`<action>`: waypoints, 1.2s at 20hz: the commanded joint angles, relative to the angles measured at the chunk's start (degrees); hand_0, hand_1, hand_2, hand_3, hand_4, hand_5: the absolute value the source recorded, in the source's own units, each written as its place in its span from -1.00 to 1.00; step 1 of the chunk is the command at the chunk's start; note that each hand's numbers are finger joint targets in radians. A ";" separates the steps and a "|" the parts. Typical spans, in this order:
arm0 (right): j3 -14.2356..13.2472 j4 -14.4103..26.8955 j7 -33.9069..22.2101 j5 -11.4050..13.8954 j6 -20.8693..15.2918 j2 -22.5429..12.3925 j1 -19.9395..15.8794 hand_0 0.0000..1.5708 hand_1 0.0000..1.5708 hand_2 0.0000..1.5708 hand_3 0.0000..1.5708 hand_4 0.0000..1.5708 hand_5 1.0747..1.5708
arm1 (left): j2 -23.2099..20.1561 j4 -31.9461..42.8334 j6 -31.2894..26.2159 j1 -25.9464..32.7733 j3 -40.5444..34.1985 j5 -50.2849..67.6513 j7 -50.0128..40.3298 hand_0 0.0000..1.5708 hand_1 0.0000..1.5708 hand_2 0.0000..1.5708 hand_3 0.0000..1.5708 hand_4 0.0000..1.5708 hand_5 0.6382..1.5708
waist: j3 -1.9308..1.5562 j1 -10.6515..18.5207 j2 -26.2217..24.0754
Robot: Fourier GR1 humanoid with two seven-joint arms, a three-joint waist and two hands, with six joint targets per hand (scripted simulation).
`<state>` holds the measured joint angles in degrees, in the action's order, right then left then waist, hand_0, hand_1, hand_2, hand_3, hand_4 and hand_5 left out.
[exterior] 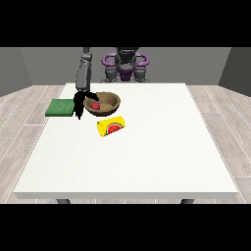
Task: Pick the cup and pour the ball into the bowl, then pick the bowl and place it on the pad
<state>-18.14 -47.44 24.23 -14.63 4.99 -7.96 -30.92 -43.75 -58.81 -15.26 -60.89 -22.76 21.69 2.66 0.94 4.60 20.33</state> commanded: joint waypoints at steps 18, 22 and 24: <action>8.21 4.17 -13.72 14.98 -20.15 -1.22 -2.15 1.00 1.00 1.00 1.00 0.49 0.54 | -4.73 6.12 -4.13 -2.59 -2.73 3.39 -1.49 -1.00 -1.00 -1.00 -1.00 -1.00 0.95 | -0.86 1.61 -0.07; 12.21 -0.89 -28.07 17.43 -21.13 -1.67 -5.23 1.00 1.00 1.00 1.00 0.56 0.60 | -5.38 12.68 -5.96 2.58 -3.52 1.81 1.70 -1.00 -1.00 -1.00 -1.00 -1.00 0.95 | -0.79 -2.19 -6.58; 14.31 -3.61 -35.02 19.48 -19.70 -5.03 -8.57 1.00 1.00 1.00 1.00 0.60 0.54 | -4.91 14.90 -5.54 5.22 -3.77 0.43 4.59 -1.00 -1.00 -1.00 -1.00 -1.00 0.94 | -0.72 -4.23 -9.16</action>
<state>-7.18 -48.62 0.73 1.85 -14.45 -10.79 -35.62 -48.56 -48.13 -20.70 -58.62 -26.11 23.60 4.61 0.56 3.30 14.65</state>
